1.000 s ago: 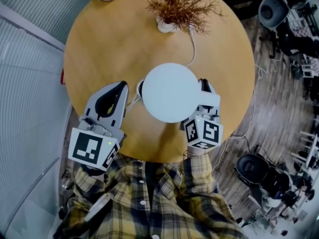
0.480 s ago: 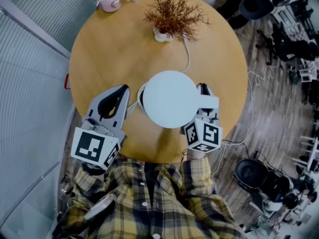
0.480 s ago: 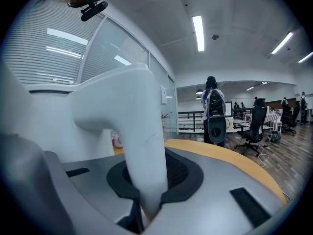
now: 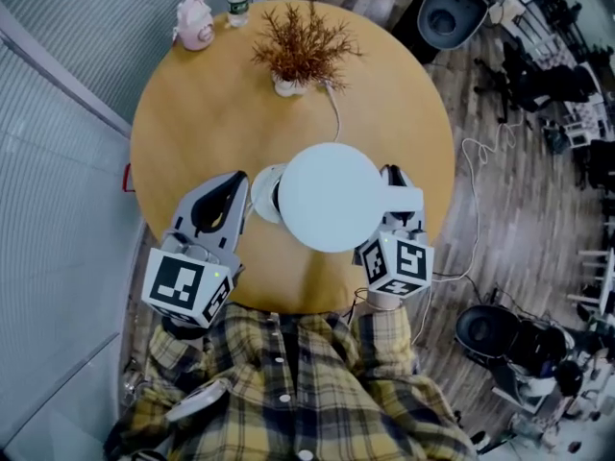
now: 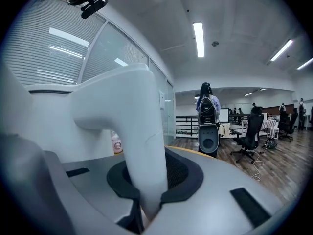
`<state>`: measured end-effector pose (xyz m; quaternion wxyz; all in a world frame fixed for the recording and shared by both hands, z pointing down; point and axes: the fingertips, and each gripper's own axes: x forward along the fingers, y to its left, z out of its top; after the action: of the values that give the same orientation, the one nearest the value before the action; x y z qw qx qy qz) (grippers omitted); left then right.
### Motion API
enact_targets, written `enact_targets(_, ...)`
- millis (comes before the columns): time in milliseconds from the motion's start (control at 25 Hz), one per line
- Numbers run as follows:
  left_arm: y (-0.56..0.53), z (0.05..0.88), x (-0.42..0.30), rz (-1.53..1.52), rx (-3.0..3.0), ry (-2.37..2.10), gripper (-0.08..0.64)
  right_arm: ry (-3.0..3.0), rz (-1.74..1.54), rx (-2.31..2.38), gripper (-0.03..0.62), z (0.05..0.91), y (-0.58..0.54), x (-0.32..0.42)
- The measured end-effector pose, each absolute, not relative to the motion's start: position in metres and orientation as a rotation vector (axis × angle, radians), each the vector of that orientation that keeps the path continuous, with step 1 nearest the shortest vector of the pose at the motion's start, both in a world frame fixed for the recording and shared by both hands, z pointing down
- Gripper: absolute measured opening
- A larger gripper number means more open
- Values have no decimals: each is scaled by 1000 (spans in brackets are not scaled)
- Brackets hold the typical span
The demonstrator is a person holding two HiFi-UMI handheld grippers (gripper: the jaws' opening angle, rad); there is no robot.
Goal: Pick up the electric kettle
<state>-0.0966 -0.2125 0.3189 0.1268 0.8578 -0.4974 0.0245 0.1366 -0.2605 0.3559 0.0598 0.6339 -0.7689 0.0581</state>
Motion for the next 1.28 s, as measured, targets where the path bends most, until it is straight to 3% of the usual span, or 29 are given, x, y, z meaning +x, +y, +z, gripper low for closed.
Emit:
enact_targets(720, -192, 294, -16, 109, 2644, -1267, 3, -2275, 248, 2020, 58, 315, -203, 212)
enact_targets(1280, -178, 271, 13, 88, 2702, -1218, 3, -2317, 311, 1970, 63, 298, -183, 227)
